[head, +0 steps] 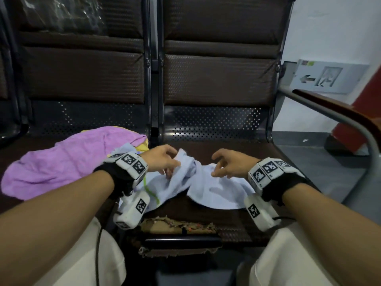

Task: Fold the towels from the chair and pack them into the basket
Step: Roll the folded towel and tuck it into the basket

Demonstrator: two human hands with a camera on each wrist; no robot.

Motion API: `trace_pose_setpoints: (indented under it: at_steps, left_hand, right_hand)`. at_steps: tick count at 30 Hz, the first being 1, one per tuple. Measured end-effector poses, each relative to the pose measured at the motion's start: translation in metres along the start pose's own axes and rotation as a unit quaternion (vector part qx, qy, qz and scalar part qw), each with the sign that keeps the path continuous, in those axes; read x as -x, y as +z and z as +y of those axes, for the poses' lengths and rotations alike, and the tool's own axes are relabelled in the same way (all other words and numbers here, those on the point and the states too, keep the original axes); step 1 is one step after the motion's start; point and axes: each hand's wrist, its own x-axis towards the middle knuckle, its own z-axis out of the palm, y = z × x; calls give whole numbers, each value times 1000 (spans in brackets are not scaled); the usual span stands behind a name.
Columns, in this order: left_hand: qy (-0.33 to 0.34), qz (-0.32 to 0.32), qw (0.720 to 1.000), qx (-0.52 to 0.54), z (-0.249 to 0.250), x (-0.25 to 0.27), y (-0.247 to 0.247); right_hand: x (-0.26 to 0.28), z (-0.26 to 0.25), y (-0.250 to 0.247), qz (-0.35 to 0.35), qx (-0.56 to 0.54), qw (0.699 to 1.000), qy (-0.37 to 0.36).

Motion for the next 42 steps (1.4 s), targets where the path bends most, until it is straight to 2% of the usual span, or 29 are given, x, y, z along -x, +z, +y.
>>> trace_pose_setpoints:
  at_steps: [2, 8, 12, 16, 18, 20, 25, 27, 29, 31, 33, 36, 39, 42]
  left_hand:
    - [-24, -66, 998, 5, -8, 0, 3]
    - [-4, -131, 985, -111, -16, 0, 5]
    - [41, -107, 969, -218, -19, -1, 8]
    - [58, -110, 943, -309, -24, -1, 15]
    - [73, -111, 921, -365, -26, -2, 16]
    - [79, -105, 916, -380, -26, -4, 14]
    - [54, -17, 959, -279, -23, -9, -1]
    - [42, 11, 982, -183, -21, -9, -6]
    - [46, 28, 994, -97, -17, -7, -11]
    - [75, 46, 994, -65, -11, -7, -15]
    - [115, 55, 990, -60, -2, -7, -17]
    - [158, 37, 987, -9, 6, -5, -16]
    - [184, 42, 982, 16, 8, -2, -14]
    - [184, 32, 980, 70, 6, 2, -17]
  right_hand:
    - [0, 3, 1, -33, 40, 998, 20]
    - [-9, -11, 20, -118, 118, 986, 22]
    - [-19, -26, 37, -158, 152, 975, -38]
    - [-24, -34, 50, -189, 166, 965, -70]
    - [-25, -35, 52, -191, 177, 962, -86]
    - [-25, -34, 53, -186, 185, 961, -91]
    - [-24, -33, 54, -143, 253, 953, -82]
    - [-22, -34, 47, -105, 251, 958, -85]
    - [-21, -34, 35, -38, 216, 972, -85]
    - [-19, -32, 21, 50, 143, 984, -90]
    - [-16, -33, 12, 111, 72, 984, -121]
    - [-11, -39, 11, 90, 29, 981, -172]
    - [-12, -45, 17, 65, 52, 978, -193]
    - [-17, -49, 14, 110, 26, 977, -179]
